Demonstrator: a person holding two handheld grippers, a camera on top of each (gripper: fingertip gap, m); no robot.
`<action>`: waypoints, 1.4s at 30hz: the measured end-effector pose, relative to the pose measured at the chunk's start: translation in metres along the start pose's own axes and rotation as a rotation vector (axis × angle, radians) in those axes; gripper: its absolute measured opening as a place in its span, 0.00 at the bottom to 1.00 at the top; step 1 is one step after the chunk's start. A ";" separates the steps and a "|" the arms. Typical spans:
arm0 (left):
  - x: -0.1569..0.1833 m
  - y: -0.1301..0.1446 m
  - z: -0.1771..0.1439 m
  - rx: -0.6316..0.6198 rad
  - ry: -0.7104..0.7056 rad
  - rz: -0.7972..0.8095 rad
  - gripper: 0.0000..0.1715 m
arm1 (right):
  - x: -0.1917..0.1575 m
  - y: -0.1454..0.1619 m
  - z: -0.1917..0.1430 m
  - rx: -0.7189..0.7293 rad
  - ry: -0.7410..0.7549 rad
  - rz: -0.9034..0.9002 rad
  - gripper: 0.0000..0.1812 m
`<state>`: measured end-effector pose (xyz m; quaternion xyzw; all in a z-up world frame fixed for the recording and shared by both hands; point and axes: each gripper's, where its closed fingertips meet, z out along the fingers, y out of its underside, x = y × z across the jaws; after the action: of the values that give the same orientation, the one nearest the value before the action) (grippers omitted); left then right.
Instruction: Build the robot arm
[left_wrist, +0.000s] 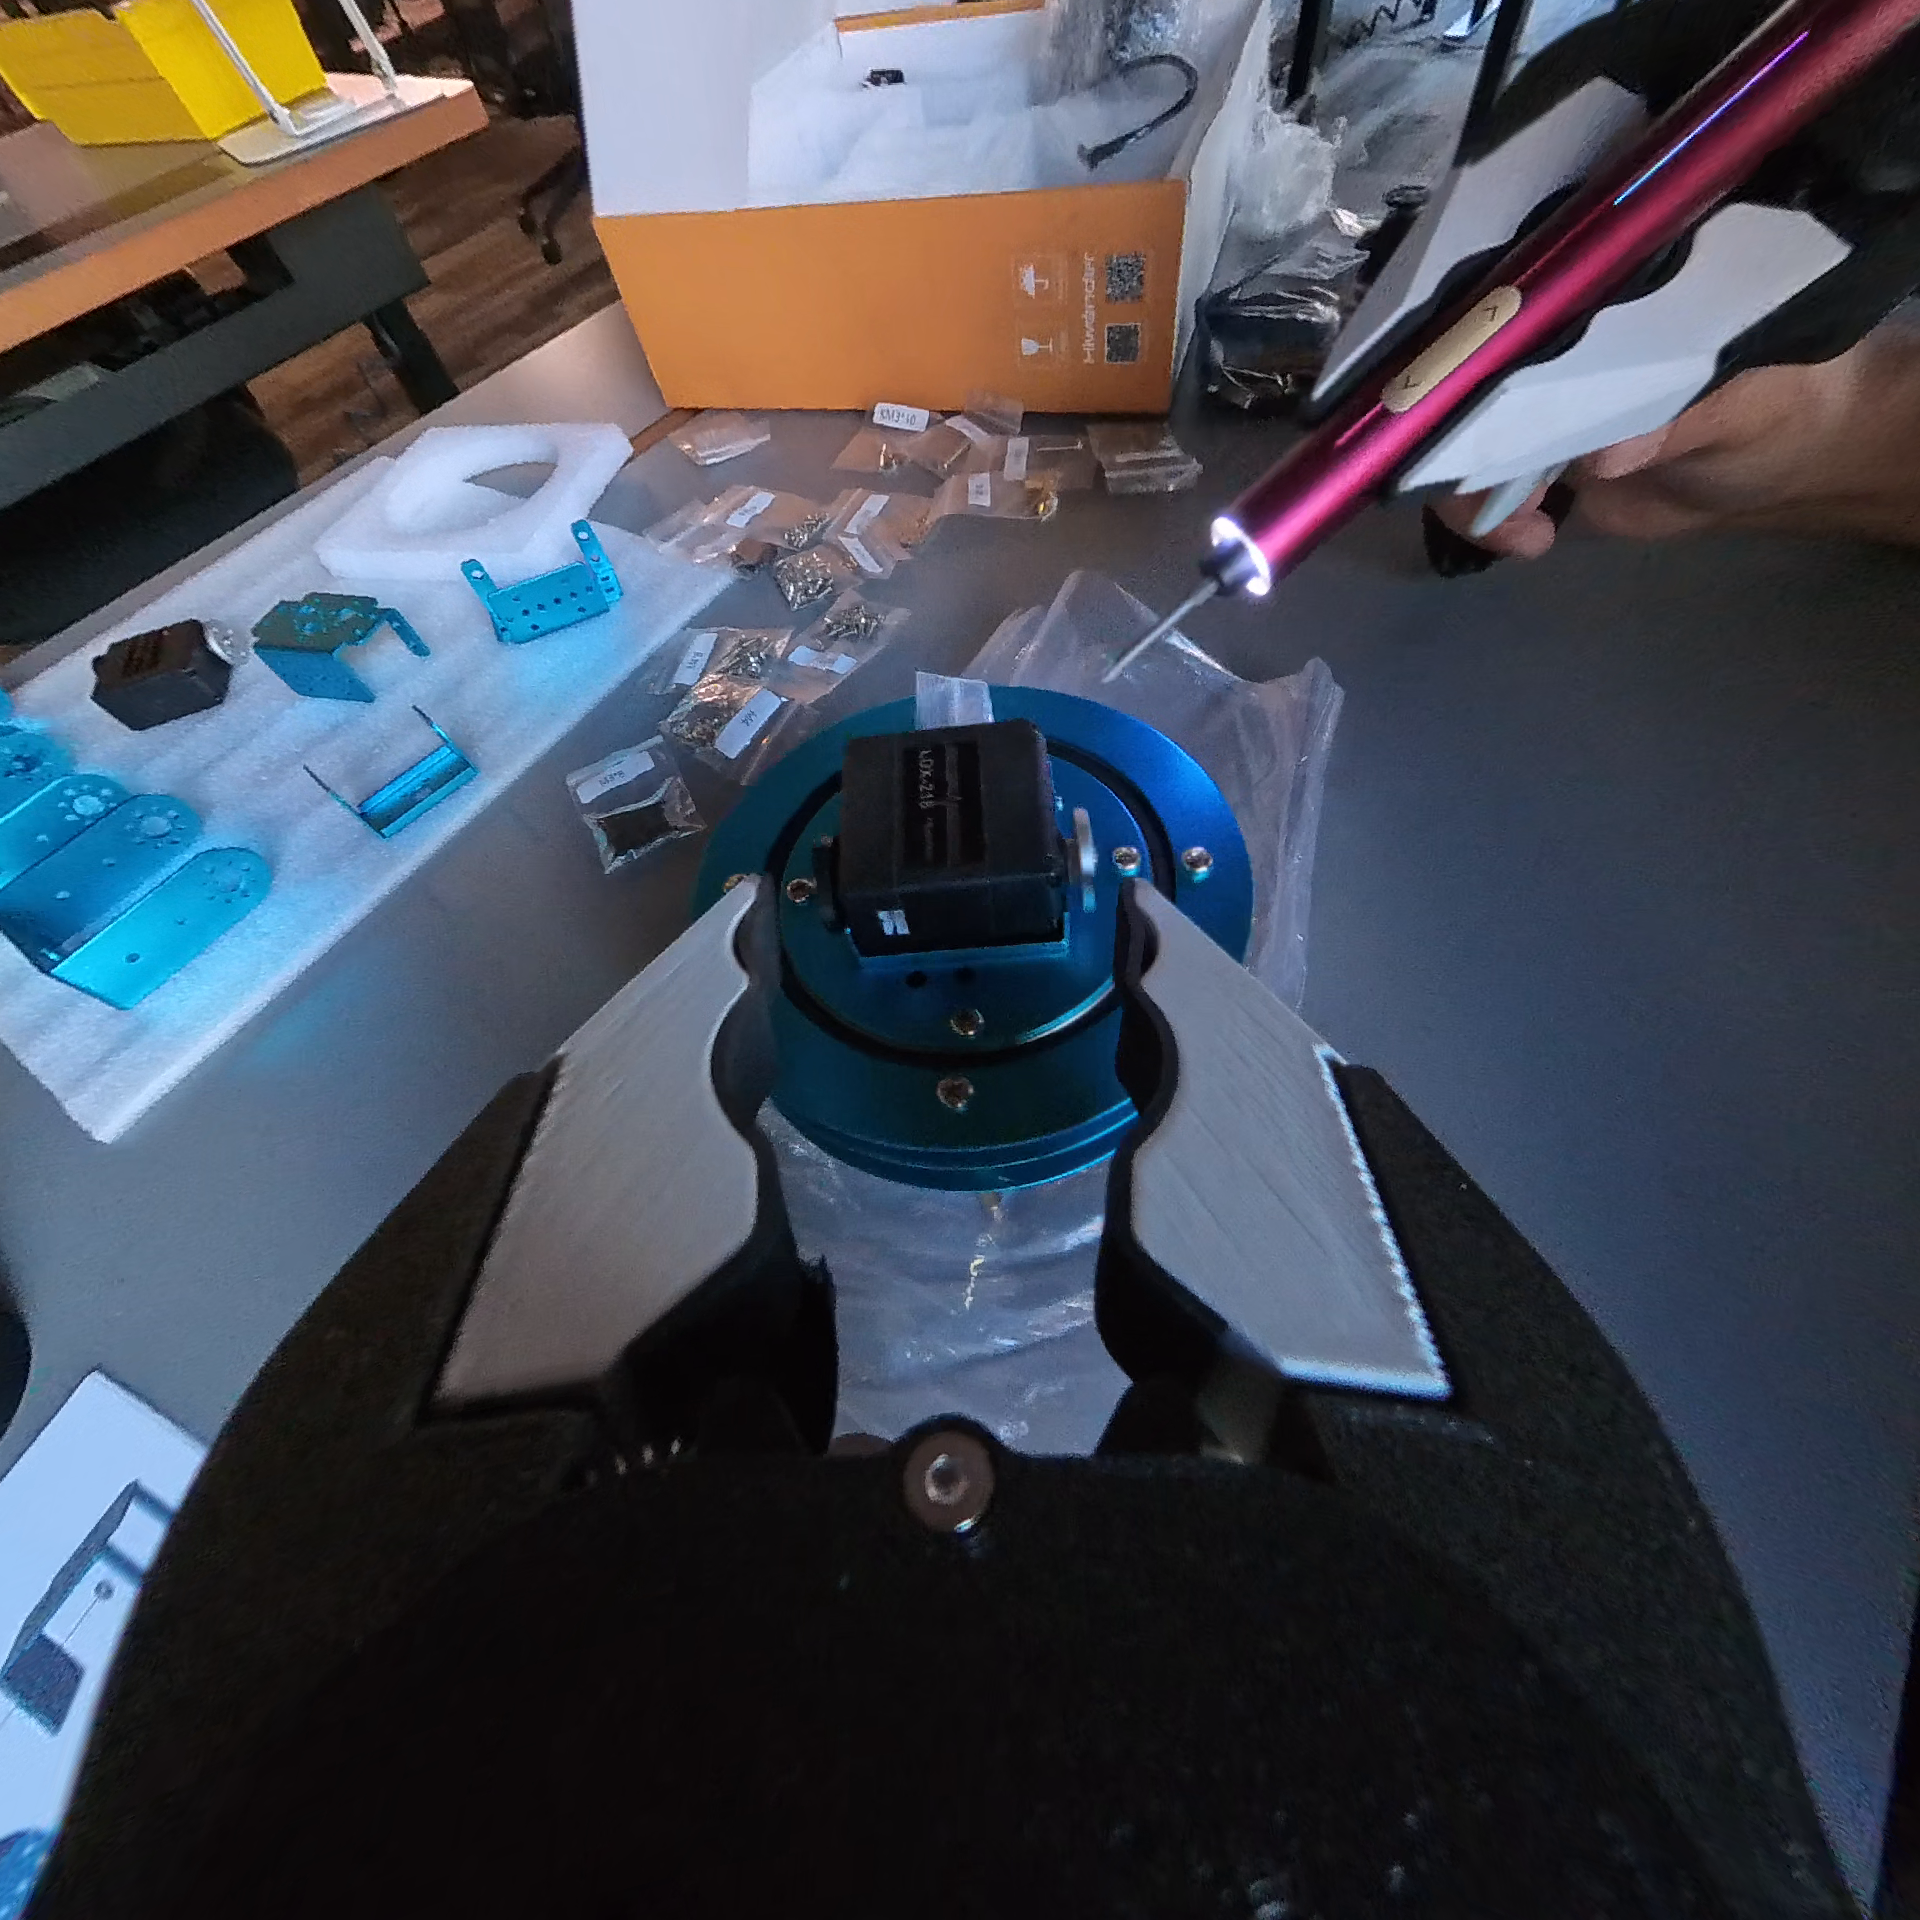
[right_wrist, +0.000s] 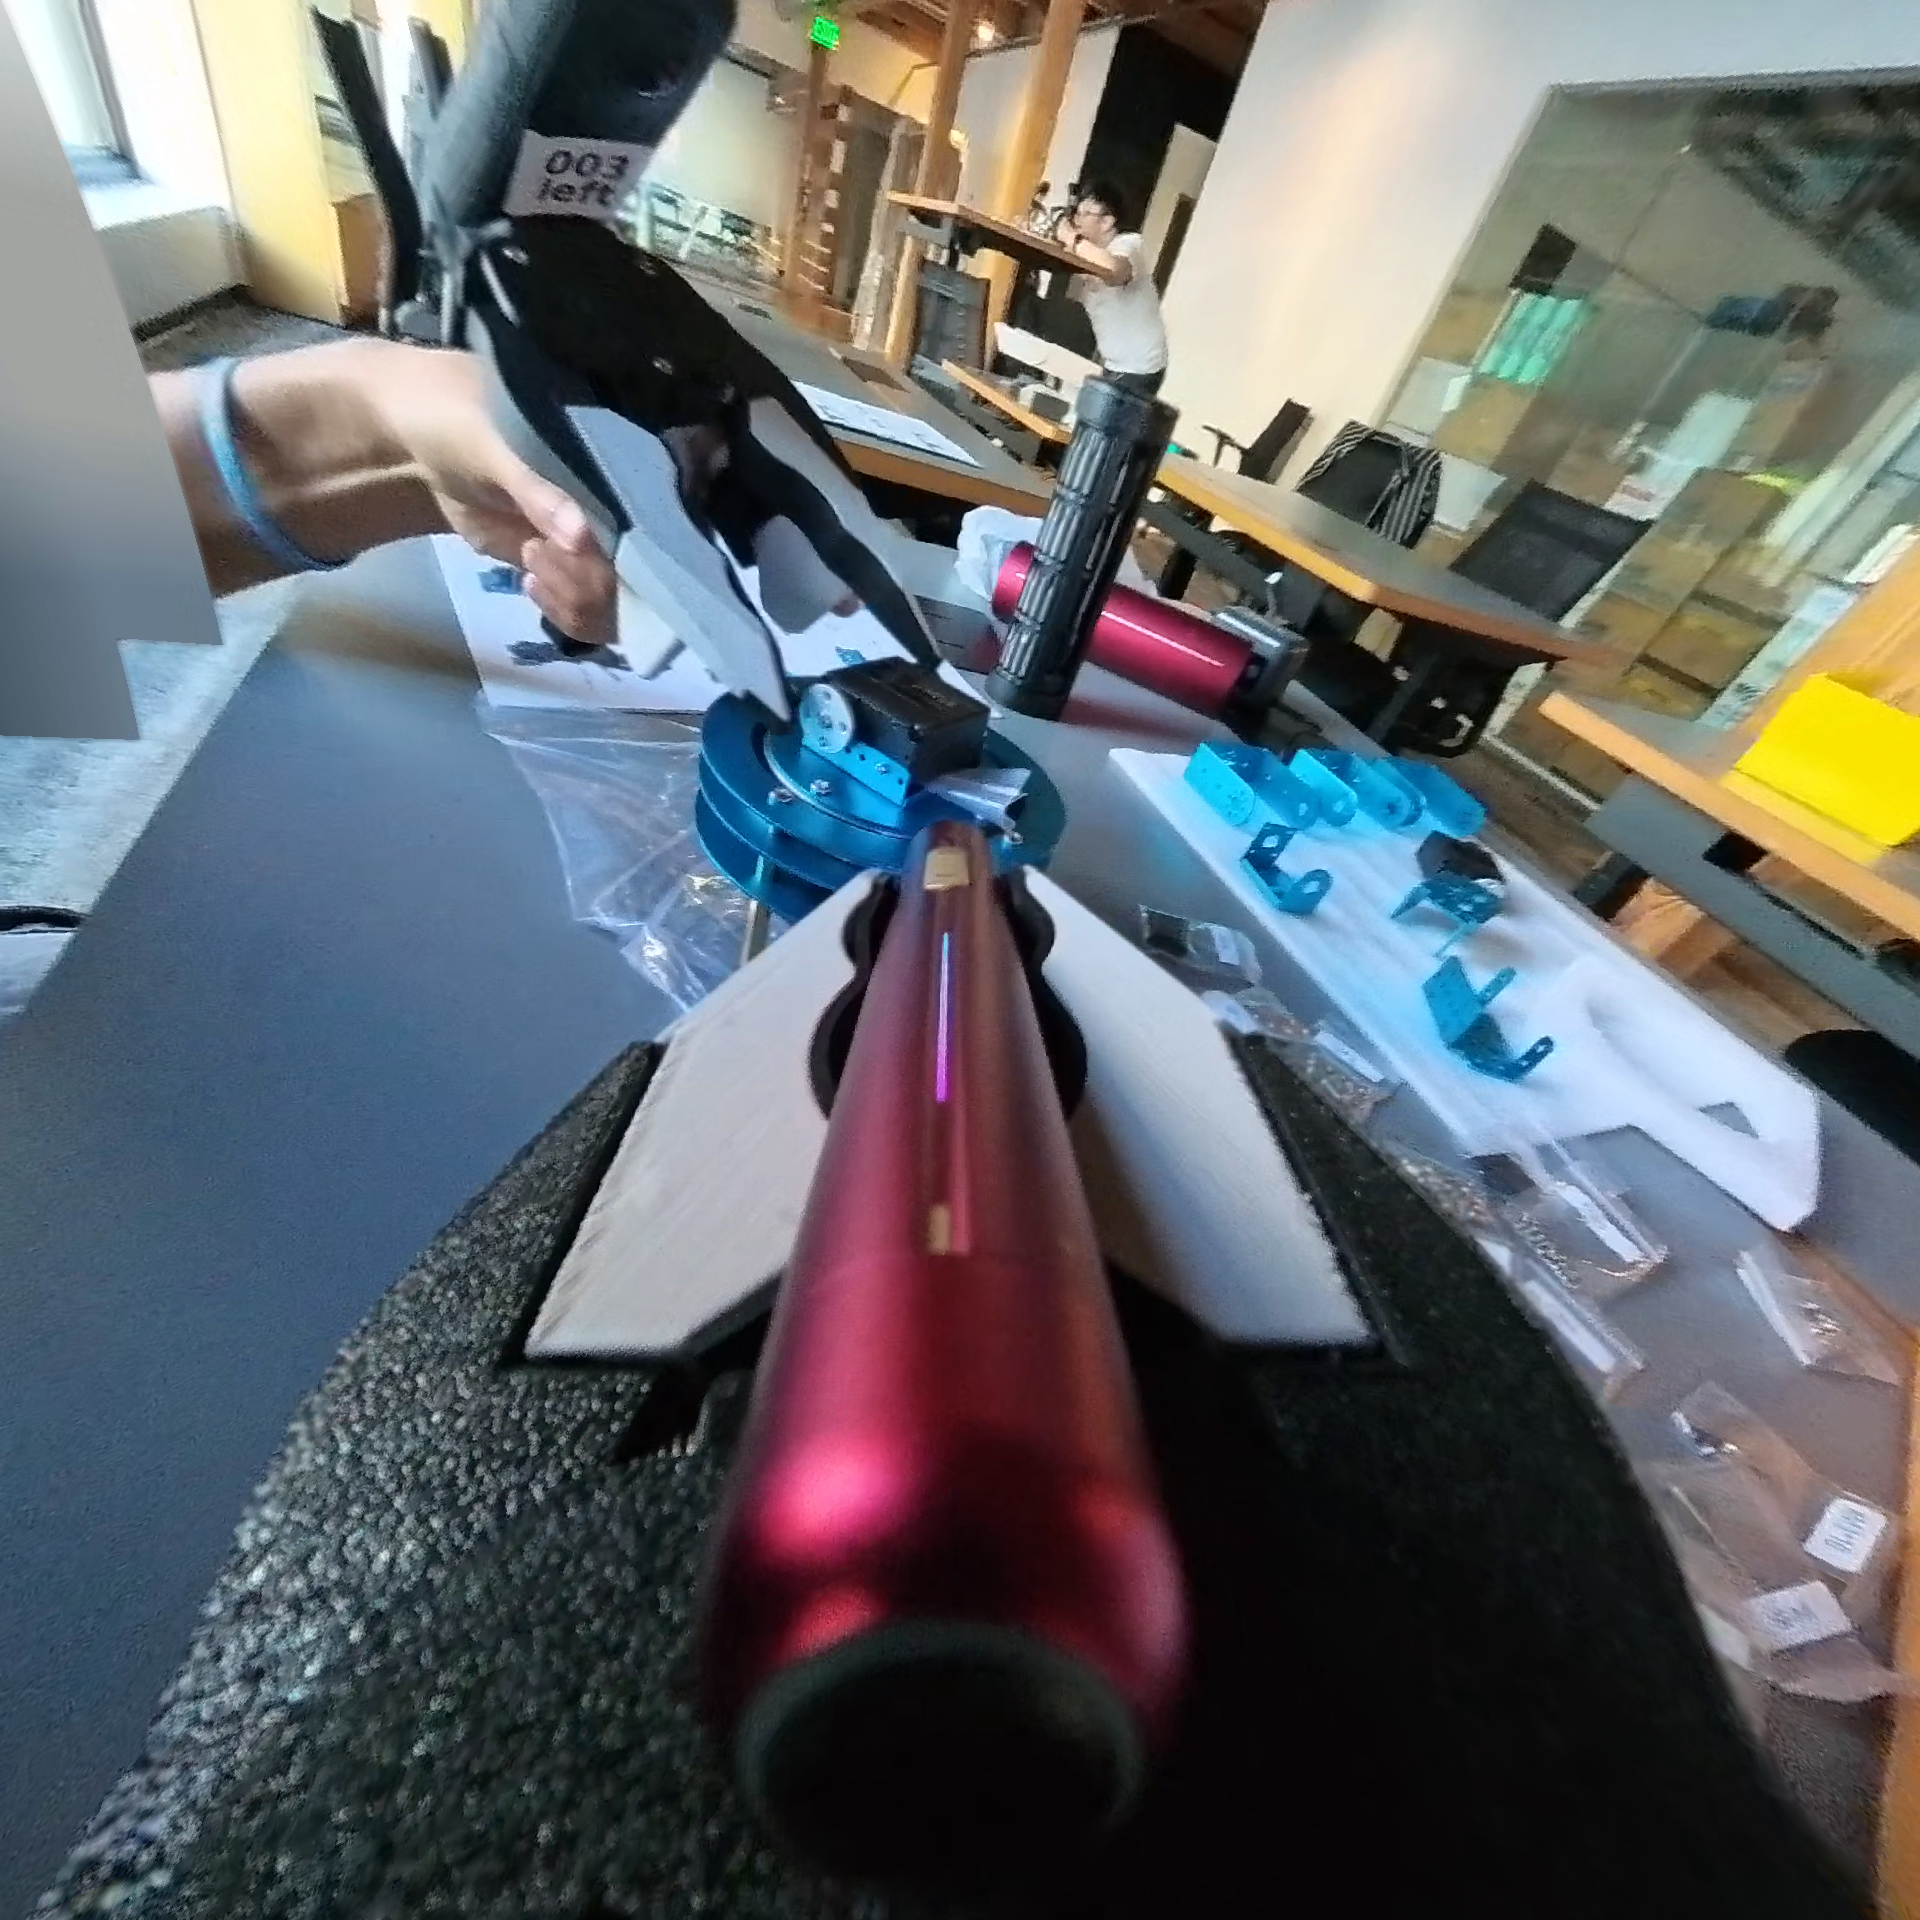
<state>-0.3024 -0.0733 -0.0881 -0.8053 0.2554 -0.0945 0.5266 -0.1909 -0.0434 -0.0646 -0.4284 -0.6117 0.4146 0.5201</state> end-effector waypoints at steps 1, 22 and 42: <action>-0.001 0.000 0.001 0.001 0.014 -0.003 0.34 | 0.000 0.002 0.000 -0.015 -0.009 0.012 0.12; 0.017 0.012 -0.063 0.123 -0.150 -0.195 0.35 | 0.030 0.029 -0.030 -0.190 -0.124 0.347 0.12; 0.195 -0.119 0.016 0.405 0.757 -0.987 0.47 | -0.060 -0.065 -0.122 -0.066 0.460 -0.386 0.12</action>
<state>-0.0925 -0.1226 -0.0115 -0.6237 0.0006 -0.6485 0.4363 -0.0706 -0.1120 -0.0051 -0.4036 -0.5611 0.1801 0.6999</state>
